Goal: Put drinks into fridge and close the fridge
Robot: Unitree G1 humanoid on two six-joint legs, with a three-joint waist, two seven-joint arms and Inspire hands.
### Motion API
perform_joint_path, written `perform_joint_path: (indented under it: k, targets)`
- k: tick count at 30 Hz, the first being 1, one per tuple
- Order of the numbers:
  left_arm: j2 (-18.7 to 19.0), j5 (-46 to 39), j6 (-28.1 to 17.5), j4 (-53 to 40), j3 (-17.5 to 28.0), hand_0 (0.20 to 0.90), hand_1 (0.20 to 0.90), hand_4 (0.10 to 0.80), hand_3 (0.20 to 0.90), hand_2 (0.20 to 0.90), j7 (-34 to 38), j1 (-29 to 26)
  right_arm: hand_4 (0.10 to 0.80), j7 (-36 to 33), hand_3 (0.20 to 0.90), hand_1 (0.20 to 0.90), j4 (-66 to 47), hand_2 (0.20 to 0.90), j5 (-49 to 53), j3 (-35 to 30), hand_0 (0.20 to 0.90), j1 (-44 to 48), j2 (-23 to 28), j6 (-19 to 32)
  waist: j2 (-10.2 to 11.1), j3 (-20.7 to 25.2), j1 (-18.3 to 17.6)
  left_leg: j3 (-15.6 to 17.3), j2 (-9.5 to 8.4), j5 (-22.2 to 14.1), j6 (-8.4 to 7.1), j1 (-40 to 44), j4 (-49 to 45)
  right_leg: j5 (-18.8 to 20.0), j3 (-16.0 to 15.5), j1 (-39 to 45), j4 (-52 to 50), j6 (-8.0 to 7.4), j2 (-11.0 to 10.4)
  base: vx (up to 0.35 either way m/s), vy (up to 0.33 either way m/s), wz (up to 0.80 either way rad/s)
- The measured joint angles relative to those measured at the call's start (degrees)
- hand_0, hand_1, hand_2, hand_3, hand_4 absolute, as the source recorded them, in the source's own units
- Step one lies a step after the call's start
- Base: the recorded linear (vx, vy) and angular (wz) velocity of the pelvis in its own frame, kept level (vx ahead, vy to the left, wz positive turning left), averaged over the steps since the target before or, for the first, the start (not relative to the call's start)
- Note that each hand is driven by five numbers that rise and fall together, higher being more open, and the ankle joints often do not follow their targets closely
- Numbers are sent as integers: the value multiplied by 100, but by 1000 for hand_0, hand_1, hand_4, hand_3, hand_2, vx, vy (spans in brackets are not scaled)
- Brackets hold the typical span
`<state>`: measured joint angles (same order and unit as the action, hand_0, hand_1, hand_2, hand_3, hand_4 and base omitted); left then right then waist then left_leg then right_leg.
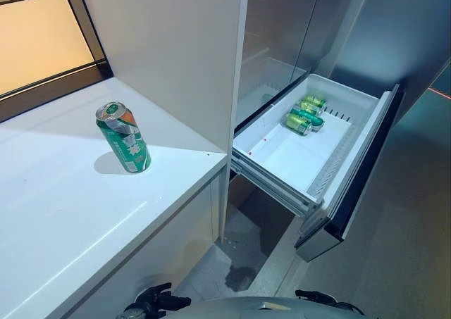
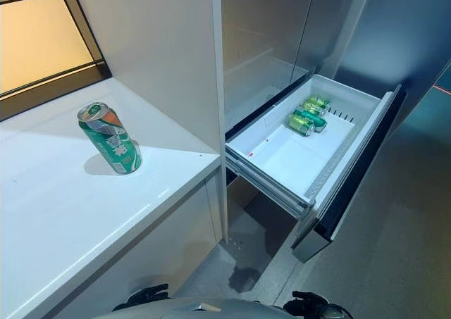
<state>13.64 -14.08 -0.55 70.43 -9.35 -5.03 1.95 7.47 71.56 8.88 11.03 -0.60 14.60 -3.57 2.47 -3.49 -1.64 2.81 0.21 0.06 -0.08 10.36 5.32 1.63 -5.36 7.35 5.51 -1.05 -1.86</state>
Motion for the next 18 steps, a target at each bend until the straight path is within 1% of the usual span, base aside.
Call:
perform_joint_path:
  k: [6,9,11,15,16,17,18]
  targets:
    - [2,7,-147,-1,-18,900,900,800,900,900,-67,-2,800,0,900,900,0,900,-2,1,900,0,0,-4,3,6,0,-1,0,0,0,5,-6,1,0,-1,0,0,0,0,0,0]
    - [16,61,-245,-6,-126,900,900,800,900,900,-107,-3,800,0,900,900,0,900,-4,3,900,-1,-1,-10,4,14,0,-1,0,0,0,6,-5,1,0,-1,-1,0,0,0,0,0]
    - [51,228,-405,-20,-323,900,900,800,900,900,-143,-5,800,0,900,900,0,900,-8,7,900,-1,-1,-16,4,24,-1,-1,-1,0,0,8,-4,1,0,0,-1,0,0,0,0,0]
    - [150,1006,-766,-224,-784,900,900,800,900,900,-144,-10,800,0,900,900,0,900,-12,34,900,0,2,-17,6,30,-7,4,-3,1,1,16,-4,1,6,-1,-3,0,0,-6,9,0]
    - [232,1408,-943,-375,-1069,900,900,800,900,900,-146,-46,800,0,900,900,-1,900,-42,83,900,11,14,-16,4,36,-15,8,-4,1,1,16,-3,1,12,-2,-8,0,0,-24,36,-2]
    - [260,1519,-989,-443,-1164,900,900,800,900,900,-149,-58,800,1,900,900,-2,900,-72,99,900,18,18,-15,3,37,-20,12,-5,1,1,18,-3,2,16,-2,-10,0,0,-32,40,-3]
    - [339,1894,-1113,-662,-1473,900,900,800,900,900,-163,-110,800,6,900,900,-5,900,-127,120,900,36,21,-17,1,41,-40,21,-5,1,1,20,-3,2,24,-4,-25,-1,0,-30,35,-3]
